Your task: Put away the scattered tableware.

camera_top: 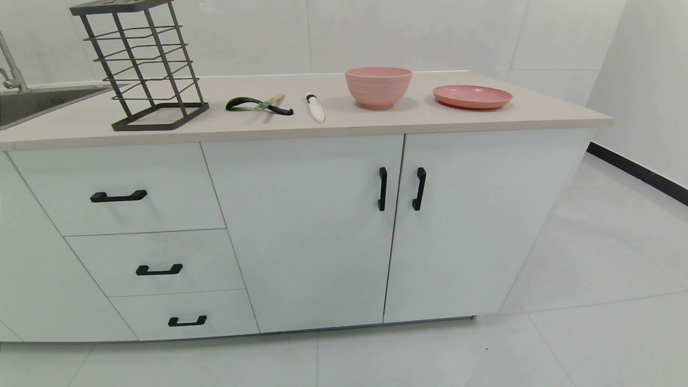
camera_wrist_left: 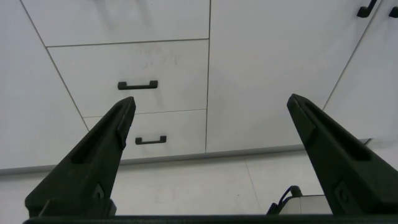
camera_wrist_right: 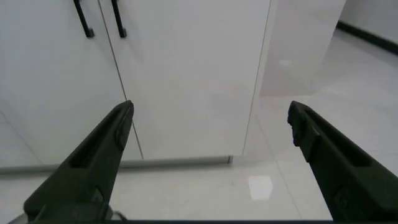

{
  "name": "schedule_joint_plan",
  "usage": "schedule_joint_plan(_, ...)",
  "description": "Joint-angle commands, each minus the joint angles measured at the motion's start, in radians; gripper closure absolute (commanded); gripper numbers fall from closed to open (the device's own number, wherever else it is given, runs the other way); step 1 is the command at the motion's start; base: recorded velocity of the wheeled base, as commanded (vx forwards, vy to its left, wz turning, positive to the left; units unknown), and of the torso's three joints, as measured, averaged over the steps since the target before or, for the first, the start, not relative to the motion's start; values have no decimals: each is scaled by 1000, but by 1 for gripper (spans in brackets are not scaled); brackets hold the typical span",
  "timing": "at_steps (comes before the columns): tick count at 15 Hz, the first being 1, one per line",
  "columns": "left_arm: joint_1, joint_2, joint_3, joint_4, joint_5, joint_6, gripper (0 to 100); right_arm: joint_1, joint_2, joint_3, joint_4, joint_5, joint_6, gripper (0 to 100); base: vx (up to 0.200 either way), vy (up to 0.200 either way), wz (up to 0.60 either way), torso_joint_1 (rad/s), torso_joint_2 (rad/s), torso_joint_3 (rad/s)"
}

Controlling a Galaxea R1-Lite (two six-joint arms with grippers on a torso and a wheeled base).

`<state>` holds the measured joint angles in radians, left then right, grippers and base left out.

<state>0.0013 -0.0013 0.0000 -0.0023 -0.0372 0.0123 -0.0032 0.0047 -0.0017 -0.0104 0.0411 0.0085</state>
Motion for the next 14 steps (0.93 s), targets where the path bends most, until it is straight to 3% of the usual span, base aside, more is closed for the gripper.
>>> schedule_joint_plan(1,0,1,0,-1,0,0,0,0,1,2,-95,-1,-4,0,0,0,0,0,0,0)
schedule_joint_plan(2,-1,1,0,-1,2,0,0,0,1,2,-200,-4,-4,0,0,0,0,0,0,0)
schedule_joint_plan(3,0,1,0,-1,0,0,0,0,1,-1,-220,-4,-7,0,0,0,0,0,0,0)
schedule_joint_plan(8,0,1,0,-1,2,0,0,3,155,-245,-66,102,-9,0,0,0,0,0,0,0)
schedule_joint_plan(10,0,1,0,-1,0,0,0,19,319,-297,-68,164,-41,0,0,0,0,0,0,0)
schedule_joint_plan(14,-1,1,0,-1,2,0,0,83,543,-365,-75,175,-62,0,0,0,0,0,0,0)
